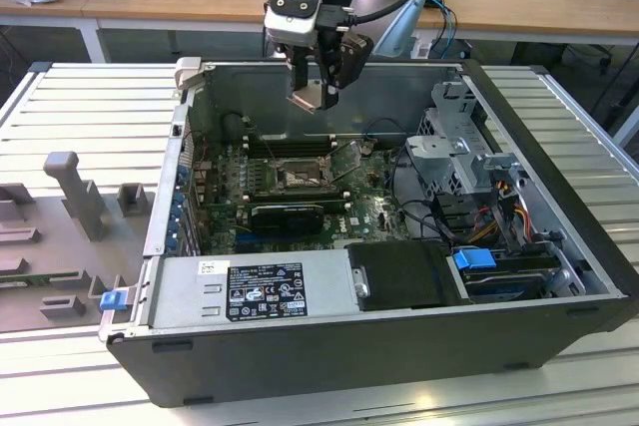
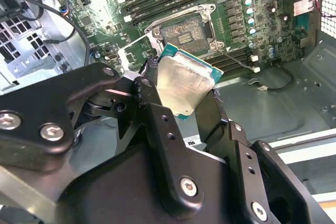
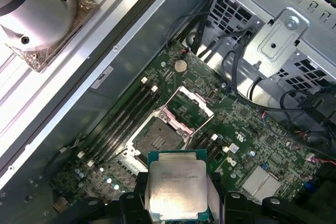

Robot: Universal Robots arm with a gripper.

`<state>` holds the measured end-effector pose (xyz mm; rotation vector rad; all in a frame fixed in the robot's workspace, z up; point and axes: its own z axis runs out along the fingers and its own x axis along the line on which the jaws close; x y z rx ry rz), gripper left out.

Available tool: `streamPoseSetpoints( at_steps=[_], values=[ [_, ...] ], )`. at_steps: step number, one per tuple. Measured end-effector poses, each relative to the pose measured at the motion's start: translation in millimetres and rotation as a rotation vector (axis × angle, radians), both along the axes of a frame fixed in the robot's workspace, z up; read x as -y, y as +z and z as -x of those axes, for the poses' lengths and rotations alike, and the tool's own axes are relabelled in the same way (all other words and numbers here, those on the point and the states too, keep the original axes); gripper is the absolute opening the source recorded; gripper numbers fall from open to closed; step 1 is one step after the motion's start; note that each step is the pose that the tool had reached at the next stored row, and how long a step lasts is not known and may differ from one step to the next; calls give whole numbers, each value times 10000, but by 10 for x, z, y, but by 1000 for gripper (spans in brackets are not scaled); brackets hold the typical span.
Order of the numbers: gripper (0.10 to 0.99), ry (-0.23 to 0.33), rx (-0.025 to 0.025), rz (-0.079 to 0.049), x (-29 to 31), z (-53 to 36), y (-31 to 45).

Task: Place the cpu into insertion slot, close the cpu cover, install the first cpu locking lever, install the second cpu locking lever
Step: 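Place the cpu into insertion slot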

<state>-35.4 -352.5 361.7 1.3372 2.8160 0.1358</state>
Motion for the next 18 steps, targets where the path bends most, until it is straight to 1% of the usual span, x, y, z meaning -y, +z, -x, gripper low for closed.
streamPoseSetpoints(
  at_steps=[12, 18],
  values=[
    [525, -541, 0, 0, 0, 0, -5],
    [525, -908, 0, 0, 0, 0, -8]
  ],
)
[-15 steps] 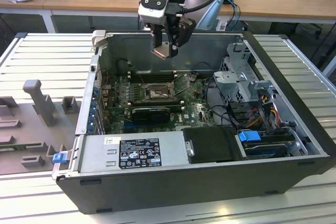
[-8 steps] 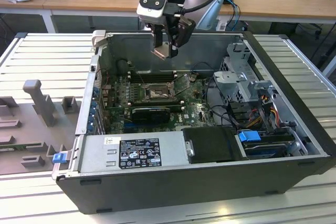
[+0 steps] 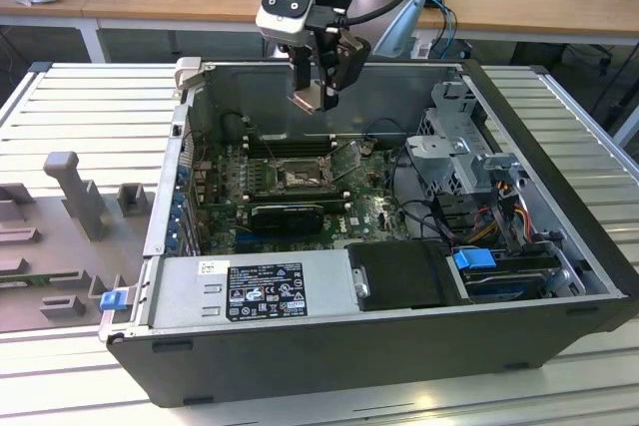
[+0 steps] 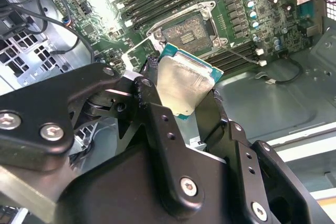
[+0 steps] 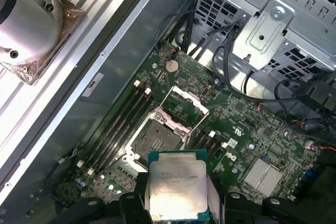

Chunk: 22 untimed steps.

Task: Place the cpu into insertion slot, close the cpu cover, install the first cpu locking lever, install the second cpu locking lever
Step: 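Place the cpu into insertion slot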

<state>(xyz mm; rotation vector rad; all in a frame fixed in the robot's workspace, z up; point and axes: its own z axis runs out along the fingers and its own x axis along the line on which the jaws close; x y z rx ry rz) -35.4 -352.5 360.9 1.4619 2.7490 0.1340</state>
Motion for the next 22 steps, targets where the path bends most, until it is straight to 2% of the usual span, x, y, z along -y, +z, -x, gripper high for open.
streamPoseSetpoints(
  at_steps=[22],
  values=[
    [525, -1136, 0, 0, 0, 0, -13]
  ],
)
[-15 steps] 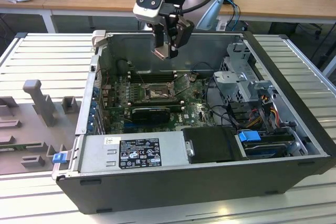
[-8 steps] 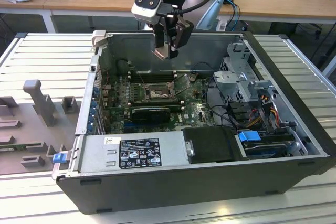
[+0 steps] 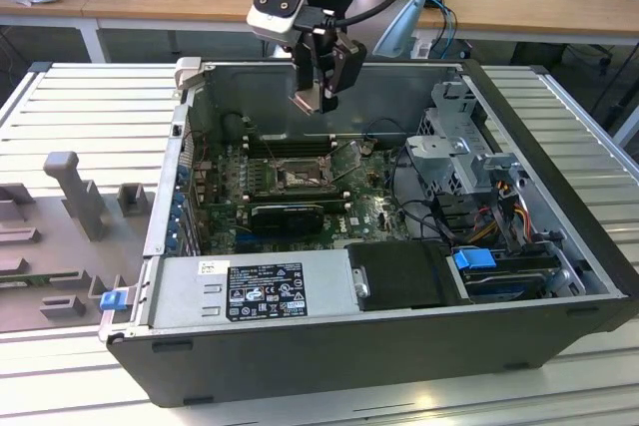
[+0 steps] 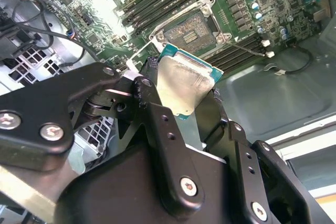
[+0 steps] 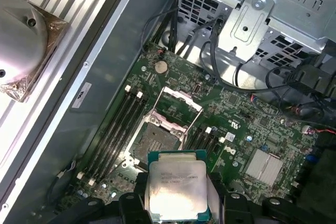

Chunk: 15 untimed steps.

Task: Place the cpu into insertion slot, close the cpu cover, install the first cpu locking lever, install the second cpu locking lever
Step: 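Place the cpu into insertion slot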

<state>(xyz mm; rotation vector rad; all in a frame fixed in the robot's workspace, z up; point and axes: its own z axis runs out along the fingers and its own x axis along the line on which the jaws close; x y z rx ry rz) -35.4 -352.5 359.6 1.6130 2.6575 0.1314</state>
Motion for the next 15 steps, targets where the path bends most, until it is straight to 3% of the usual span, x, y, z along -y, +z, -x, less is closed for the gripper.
streamPoseSetpoints(
  at_steps=[15],
  values=[
    [525, -616, 0, 0, 0, 0, -8]
  ],
)
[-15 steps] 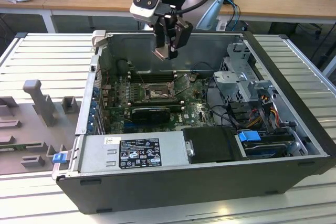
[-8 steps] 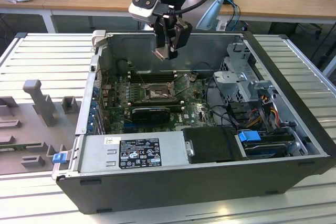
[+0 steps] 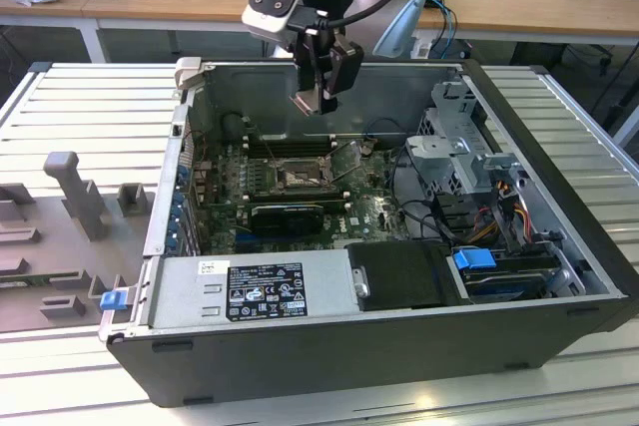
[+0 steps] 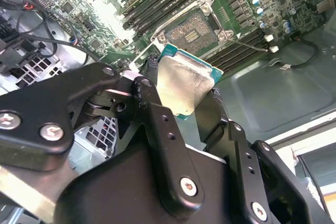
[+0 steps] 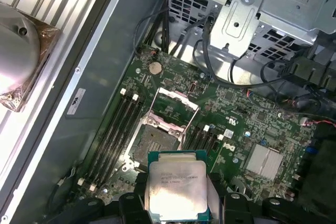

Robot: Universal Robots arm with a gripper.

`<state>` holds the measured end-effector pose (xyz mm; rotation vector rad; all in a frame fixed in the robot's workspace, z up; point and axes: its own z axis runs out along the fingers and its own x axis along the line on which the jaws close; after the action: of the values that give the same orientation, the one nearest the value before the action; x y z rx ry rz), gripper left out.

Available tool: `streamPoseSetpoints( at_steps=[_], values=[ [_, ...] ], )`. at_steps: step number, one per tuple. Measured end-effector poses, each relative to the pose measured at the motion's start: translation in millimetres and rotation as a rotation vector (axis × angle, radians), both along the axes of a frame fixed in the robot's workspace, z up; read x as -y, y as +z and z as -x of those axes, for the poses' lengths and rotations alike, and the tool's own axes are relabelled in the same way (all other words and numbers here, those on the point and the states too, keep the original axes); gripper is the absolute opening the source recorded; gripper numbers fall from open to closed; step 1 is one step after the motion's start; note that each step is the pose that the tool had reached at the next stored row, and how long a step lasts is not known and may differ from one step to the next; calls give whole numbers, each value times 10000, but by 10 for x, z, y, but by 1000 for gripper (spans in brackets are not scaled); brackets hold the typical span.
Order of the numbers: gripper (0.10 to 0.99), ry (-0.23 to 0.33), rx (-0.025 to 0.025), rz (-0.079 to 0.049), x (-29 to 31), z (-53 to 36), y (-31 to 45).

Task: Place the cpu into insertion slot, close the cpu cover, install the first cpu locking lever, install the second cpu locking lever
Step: 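Place the cpu into insertion slot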

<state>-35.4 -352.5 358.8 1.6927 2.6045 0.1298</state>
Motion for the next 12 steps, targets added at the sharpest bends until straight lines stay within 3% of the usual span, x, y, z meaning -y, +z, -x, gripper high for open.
streamPoseSetpoints(
  at_steps=[12],
  values=[
    [525, -453, 0, 0, 0, 0, -7]
  ],
)
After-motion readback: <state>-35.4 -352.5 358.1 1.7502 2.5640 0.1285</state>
